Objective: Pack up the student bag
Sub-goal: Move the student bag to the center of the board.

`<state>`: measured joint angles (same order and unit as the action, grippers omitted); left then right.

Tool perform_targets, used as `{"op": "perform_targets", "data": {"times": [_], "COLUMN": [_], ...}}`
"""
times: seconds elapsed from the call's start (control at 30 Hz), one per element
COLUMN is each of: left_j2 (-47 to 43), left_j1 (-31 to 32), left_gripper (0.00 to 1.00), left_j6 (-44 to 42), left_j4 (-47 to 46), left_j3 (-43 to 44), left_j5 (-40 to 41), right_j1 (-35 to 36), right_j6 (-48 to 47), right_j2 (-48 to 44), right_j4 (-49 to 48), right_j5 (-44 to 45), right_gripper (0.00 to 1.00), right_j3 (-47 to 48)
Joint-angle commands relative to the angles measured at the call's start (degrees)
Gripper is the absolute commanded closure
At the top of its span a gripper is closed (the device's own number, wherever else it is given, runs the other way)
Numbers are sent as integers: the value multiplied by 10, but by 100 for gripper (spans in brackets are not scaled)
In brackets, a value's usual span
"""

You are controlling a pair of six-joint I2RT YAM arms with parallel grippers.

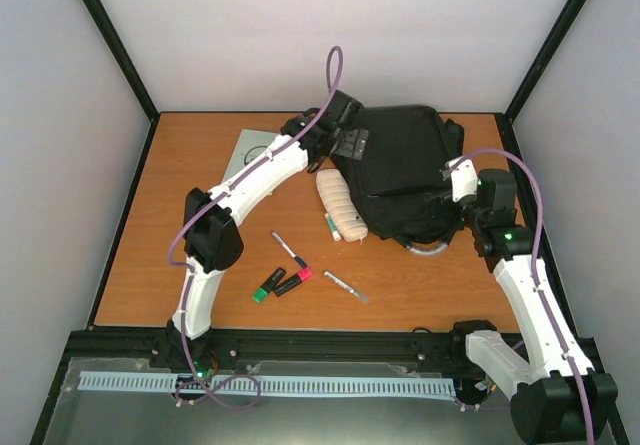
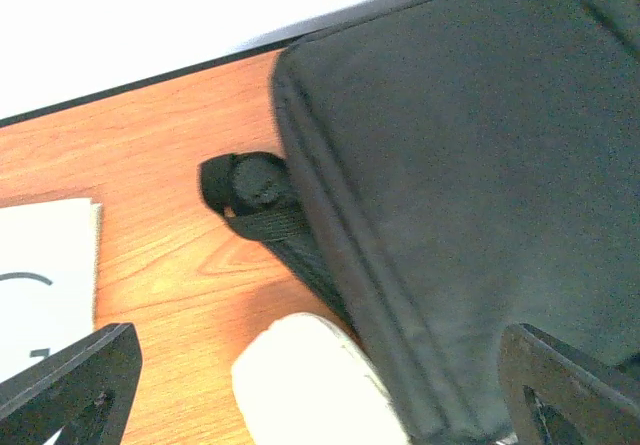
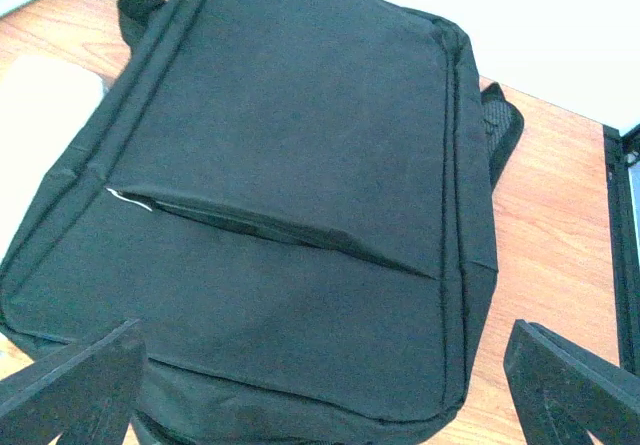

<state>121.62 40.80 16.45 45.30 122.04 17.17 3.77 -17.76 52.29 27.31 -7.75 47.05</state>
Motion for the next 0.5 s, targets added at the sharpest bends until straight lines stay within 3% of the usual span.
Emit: {"op": "perform_targets", "data": {"times": [0.0, 0.1, 0.33, 0.47], "left_j2": [46, 80, 109, 141], "left_j1": [-42, -57, -89, -105], "left_gripper": [0, 0, 0, 0], "left_j6": [27, 12, 21, 58], "left_j4": [63, 85, -21, -58], "left_j3": [45, 111, 77, 87], "left_j5": [43, -2, -101, -184], "right_j1": [-3, -8, -9, -8], "right_j6": [2, -4, -7, -17], "right_j2": [15, 21, 28, 31], "right_j4": [-16, -24, -14, -9], "right_j5": [44, 15, -30, -45], "right_gripper": [0, 0, 1, 8], "right_j3": [-21, -42, -44, -47]}}
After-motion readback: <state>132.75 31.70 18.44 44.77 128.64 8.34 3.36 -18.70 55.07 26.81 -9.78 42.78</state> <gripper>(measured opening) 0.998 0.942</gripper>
